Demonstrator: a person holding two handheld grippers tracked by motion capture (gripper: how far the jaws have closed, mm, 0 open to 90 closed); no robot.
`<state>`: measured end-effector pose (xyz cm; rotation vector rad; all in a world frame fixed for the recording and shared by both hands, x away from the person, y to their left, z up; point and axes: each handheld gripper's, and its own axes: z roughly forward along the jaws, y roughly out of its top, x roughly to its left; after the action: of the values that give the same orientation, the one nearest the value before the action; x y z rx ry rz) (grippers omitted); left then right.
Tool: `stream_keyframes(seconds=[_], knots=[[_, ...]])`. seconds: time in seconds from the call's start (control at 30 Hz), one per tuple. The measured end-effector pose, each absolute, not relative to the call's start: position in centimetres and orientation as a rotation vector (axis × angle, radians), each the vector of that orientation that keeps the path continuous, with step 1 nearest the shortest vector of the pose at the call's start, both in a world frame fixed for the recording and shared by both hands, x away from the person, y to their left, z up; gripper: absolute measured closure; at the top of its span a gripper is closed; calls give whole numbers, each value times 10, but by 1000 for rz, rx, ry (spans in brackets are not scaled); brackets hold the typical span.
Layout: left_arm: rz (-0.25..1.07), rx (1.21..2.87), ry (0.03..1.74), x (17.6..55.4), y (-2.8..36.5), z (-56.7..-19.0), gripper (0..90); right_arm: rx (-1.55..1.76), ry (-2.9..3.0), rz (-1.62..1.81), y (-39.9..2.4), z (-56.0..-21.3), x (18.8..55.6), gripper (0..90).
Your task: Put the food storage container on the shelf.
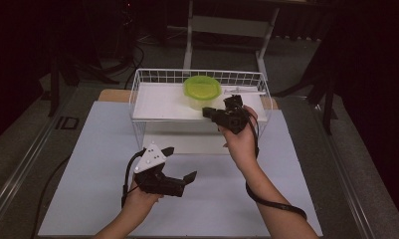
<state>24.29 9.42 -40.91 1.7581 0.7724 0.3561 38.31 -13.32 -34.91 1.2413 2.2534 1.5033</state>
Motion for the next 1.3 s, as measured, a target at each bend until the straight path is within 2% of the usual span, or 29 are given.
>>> stream_keyframes(seconds=[0.17, 0.27, 0.4, 0.47, 0.77, 1.3], knots=[[366, 1760, 715, 242, 96, -408, 18, 1107, 2286, 1539, -131, -347, 362, 518], [367, 1769, 678, 241, 97, -406, 18, 1022, 2253, 1571, -134, -345, 346, 339], [373, 1761, 655, 240, 100, -405, 18, 908, 2285, 1558, -134, -353, 331, 157], [373, 1755, 652, 239, 101, -406, 19, 888, 2282, 1546, -133, -357, 327, 130], [401, 1770, 612, 232, 108, -409, 19, 875, 2244, 1585, -146, -388, 304, 140], [334, 1817, 649, 224, 115, -444, 19, 923, 2250, 1561, -190, -430, 280, 142]])
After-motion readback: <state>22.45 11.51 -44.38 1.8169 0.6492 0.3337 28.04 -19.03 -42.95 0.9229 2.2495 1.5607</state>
